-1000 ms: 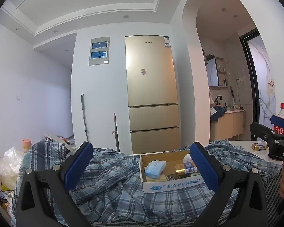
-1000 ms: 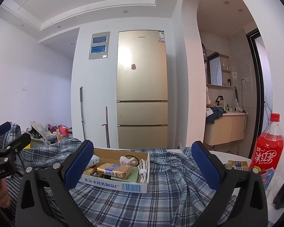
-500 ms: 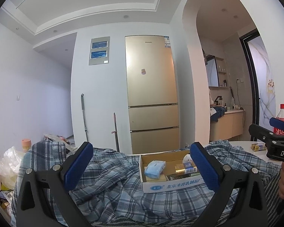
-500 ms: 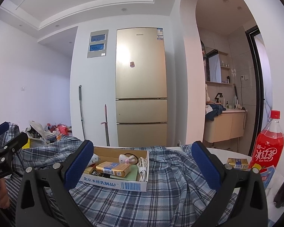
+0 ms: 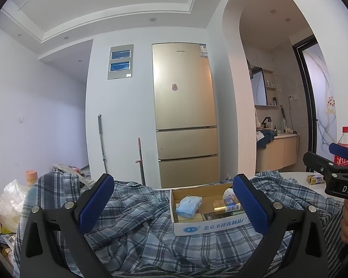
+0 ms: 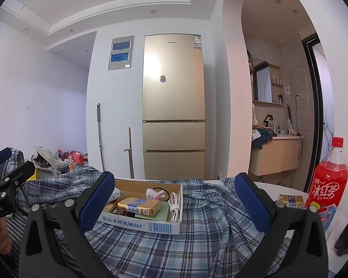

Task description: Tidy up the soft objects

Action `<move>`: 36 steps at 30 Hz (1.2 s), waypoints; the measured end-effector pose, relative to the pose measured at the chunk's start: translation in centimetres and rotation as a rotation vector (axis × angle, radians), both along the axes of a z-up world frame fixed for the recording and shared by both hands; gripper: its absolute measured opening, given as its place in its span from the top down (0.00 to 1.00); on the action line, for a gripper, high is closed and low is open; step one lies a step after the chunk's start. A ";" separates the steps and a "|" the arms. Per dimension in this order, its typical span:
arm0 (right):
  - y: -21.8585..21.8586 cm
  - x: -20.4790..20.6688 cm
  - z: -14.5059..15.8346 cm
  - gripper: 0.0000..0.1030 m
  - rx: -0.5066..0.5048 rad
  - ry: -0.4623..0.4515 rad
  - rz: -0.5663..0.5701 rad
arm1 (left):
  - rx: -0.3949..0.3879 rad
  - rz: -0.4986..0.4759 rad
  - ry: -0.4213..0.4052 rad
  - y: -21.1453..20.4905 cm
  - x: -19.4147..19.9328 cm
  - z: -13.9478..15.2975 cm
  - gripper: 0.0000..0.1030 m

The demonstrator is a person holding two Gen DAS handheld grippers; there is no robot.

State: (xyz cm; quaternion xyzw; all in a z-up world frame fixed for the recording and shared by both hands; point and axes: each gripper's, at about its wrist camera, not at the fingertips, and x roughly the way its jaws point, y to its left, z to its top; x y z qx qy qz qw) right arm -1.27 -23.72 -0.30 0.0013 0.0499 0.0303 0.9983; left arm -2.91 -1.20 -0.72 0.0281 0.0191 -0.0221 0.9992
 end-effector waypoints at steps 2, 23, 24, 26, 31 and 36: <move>0.0 0.0 0.0 0.00 0.000 0.001 0.000 | 0.001 -0.002 -0.002 0.0 0.0 0.0 0.00; -0.3 0.0 0.0 0.00 -0.002 0.012 -0.005 | -0.009 0.002 -0.006 0.5 -0.3 -0.1 0.00; -0.2 0.1 0.0 0.00 -0.002 0.012 -0.006 | -0.008 -0.001 -0.005 0.5 -0.3 -0.1 0.00; -0.2 0.1 0.0 0.00 -0.001 0.013 -0.006 | -0.007 -0.001 -0.008 0.6 -0.3 -0.2 0.00; -0.3 0.3 0.1 0.00 0.003 0.017 -0.008 | -0.008 -0.002 -0.005 0.6 -0.3 -0.2 0.00; -0.3 0.3 0.1 0.00 0.002 0.018 -0.008 | -0.007 -0.002 -0.006 0.5 -0.3 -0.2 0.00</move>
